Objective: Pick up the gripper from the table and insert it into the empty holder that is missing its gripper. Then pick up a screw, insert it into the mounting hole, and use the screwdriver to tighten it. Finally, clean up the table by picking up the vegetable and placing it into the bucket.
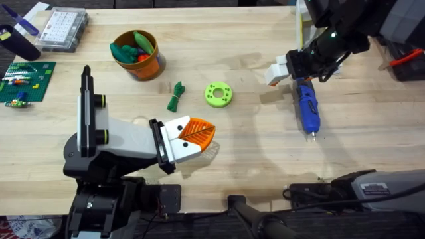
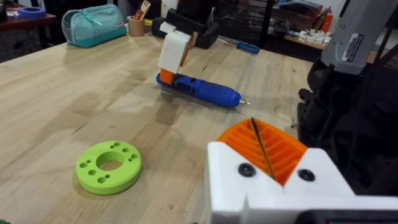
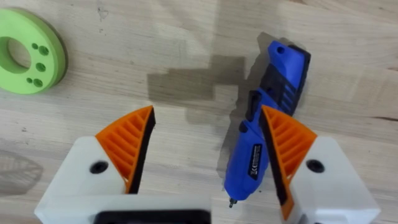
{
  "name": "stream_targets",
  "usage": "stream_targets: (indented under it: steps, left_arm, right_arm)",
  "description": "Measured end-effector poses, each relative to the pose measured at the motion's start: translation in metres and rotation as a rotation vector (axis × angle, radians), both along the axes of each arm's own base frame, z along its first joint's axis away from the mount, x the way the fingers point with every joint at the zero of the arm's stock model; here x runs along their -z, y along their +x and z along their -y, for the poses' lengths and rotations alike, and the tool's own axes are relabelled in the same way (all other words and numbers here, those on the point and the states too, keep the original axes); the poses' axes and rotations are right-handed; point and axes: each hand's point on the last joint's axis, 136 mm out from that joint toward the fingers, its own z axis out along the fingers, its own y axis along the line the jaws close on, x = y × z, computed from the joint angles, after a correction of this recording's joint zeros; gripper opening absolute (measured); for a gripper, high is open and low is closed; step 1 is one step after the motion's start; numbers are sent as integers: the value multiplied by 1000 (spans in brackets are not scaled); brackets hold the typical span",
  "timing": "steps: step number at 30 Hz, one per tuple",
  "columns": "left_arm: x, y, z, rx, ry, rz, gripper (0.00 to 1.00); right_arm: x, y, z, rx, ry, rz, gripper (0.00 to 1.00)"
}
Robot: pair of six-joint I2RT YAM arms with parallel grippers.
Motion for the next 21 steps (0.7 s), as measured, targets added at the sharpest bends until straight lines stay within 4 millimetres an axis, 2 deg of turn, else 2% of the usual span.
stream_targets:
  steps: [6,17,21]
  left_arm:
    - [3,0,0,-1,1,-21,8]
    - [3,0,0,-1,1,-22,8]
    - [3,0,0,0,1,-22,8]
  right_arm:
    - [1,-4,1,-8,-6,-16,986]
    - [5,-31,8,-57,-41,-127,986]
    - [5,-31,21,8,-32,-140,986]
